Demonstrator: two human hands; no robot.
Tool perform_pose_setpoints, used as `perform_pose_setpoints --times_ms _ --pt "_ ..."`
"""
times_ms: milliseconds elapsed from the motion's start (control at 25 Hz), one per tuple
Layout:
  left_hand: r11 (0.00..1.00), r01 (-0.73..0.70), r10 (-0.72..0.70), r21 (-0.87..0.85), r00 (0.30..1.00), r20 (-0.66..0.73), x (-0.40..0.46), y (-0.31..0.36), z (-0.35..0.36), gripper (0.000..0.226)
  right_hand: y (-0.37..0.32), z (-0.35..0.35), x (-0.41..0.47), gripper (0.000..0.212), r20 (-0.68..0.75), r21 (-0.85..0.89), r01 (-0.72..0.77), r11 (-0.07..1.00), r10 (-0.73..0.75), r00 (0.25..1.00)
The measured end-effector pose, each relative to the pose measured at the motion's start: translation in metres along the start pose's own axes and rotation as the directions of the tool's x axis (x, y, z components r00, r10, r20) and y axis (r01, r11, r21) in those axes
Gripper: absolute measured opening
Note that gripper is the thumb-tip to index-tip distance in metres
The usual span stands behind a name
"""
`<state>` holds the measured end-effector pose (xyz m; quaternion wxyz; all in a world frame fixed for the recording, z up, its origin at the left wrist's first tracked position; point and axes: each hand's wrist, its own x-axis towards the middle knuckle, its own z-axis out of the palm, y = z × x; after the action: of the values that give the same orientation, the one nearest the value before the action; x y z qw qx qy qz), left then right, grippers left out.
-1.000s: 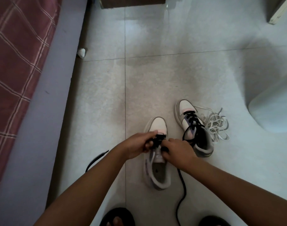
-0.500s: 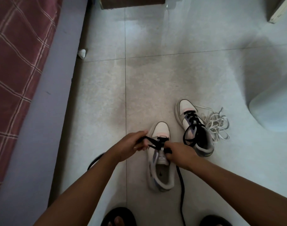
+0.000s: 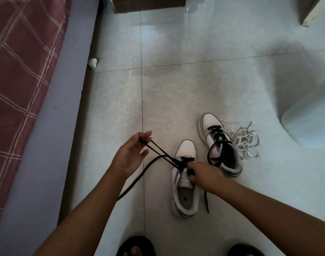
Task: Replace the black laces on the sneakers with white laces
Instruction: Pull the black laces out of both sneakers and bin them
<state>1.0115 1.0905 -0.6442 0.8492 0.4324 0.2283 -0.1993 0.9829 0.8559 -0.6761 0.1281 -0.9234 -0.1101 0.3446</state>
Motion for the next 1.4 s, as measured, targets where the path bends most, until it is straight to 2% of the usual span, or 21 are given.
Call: perform_pose_setpoints --times_ms 80,160,200,240,280,320,360,480,640,840,960,1000,1040,1080,1120,1200,1240,1280,1320,1360,1400 --pt "0.997 0.014 -0.023 -0.072 0.992 -0.127 0.003 -0.009 -0.008 0.045 0.002 0.001 -0.002 0.031 0.008 0.042 -0.013 0.999 0.012 1.000" --pt "0.962 0.029 0.044 0.270 0.965 -0.260 0.003 -0.019 -0.008 0.042 0.004 0.000 -0.001 0.028 0.010 0.065 -0.016 0.998 0.015 1.000" --pt "0.783 0.037 0.177 0.621 0.944 -0.279 0.003 -0.021 -0.009 0.039 0.004 0.000 -0.001 0.027 0.009 0.071 -0.018 0.997 0.017 1.000" --pt "0.429 0.024 0.335 0.903 0.924 -0.184 0.005 -0.022 -0.015 0.035 0.004 0.000 0.000 0.025 0.011 0.076 -0.019 0.997 0.019 1.000" --pt "0.007 -0.011 0.430 1.000 0.903 0.008 0.011 -0.022 -0.024 0.031 0.004 0.000 0.000 0.025 0.011 0.083 -0.020 0.996 0.019 1.000" --pt "-0.300 -0.010 0.419 0.954 0.897 0.141 0.016 -0.021 -0.031 0.031 0.004 0.000 0.000 0.026 0.010 0.088 -0.020 0.996 0.019 1.000" --pt "-0.443 0.045 0.385 0.896 0.911 0.145 0.019 -0.020 -0.036 0.035 0.003 -0.001 -0.001 0.027 0.009 0.085 -0.019 0.996 0.018 1.000" --pt "-0.601 0.275 0.375 0.750 0.926 -0.039 0.019 -0.020 -0.045 0.065 0.001 -0.002 0.000 0.028 0.009 0.068 -0.018 0.998 0.018 1.000" --pt "-0.818 0.312 0.304 0.483 0.948 -0.098 0.021 -0.012 -0.046 0.089 -0.001 -0.003 0.002 0.029 0.020 0.067 -0.016 0.998 0.015 1.000" --pt "-0.874 0.296 0.246 0.385 0.953 -0.175 0.029 -0.005 -0.055 0.092 0.000 -0.005 0.001 0.028 0.030 0.072 -0.014 0.997 0.012 0.999" --pt "-0.962 0.190 0.131 0.197 0.951 -0.280 0.023 -0.004 -0.064 0.053 -0.002 -0.005 0.003 0.028 0.023 0.098 0.003 0.995 -0.005 1.000" --pt "-0.950 0.196 0.112 0.244 0.941 -0.320 0.022 -0.008 -0.066 0.045 -0.003 -0.005 0.004 0.028 0.021 0.090 0.008 0.996 -0.010 1.000" --pt "-0.873 0.242 0.095 0.423 0.936 -0.339 0.023 -0.012 -0.066 0.040 -0.004 -0.004 0.004 0.029 0.022 0.074 0.010 0.997 -0.012 1.000" --pt "-0.654 0.315 0.101 0.688 0.938 -0.332 0.026 -0.014 -0.066 0.034 -0.005 -0.004 0.005 0.029 0.022 0.060 0.008 0.998 -0.009 1.000" --pt "-0.325 0.344 0.124 0.881 0.939 -0.321 0.028 -0.013 -0.063 0.029 -0.005 -0.004 0.005 0.029 0.022 0.055 0.004 0.998 -0.005 1.000" --pt "0.251 0.284 0.149 0.925 0.933 -0.327 0.030 -0.003 -0.062 0.026 -0.004 -0.003 0.004 0.029 0.022 0.067 -0.001 0.998 -0.001 1.000" --pt "0.468 0.236 0.134 0.851 0.933 -0.333 0.030 0.006 -0.063 0.031 -0.004 -0.003 0.004 0.029 0.022 0.077 -0.001 0.997 0.000 1.000" --pt "0.594 0.215 0.112 0.775 0.932 -0.345 0.030 0.014 -0.064 0.037 -0.003 -0.002 0.004 0.030 0.021 0.086 -0.002 0.996 0.001 1.000" --pt "0.607 0.226 0.101 0.762 0.929 -0.356 0.029 0.019 -0.066 0.041 -0.003 -0.002 0.004 0.030 0.018 0.090 -0.003 0.996 0.001 1.000" --pt "0.482 0.241 0.137 0.842 0.929 -0.344 0.031 0.022 -0.070 0.044 -0.003 -0.002 0.004 0.030 0.016 0.090 -0.003 0.996 0.002 1.000" --pt "0.157 0.254 0.228 0.954 0.931 -0.285 0.034 0.022 -0.076 0.045 -0.003 -0.003 0.004 0.029 0.015 0.084 -0.004 0.996 0.003 1.000"
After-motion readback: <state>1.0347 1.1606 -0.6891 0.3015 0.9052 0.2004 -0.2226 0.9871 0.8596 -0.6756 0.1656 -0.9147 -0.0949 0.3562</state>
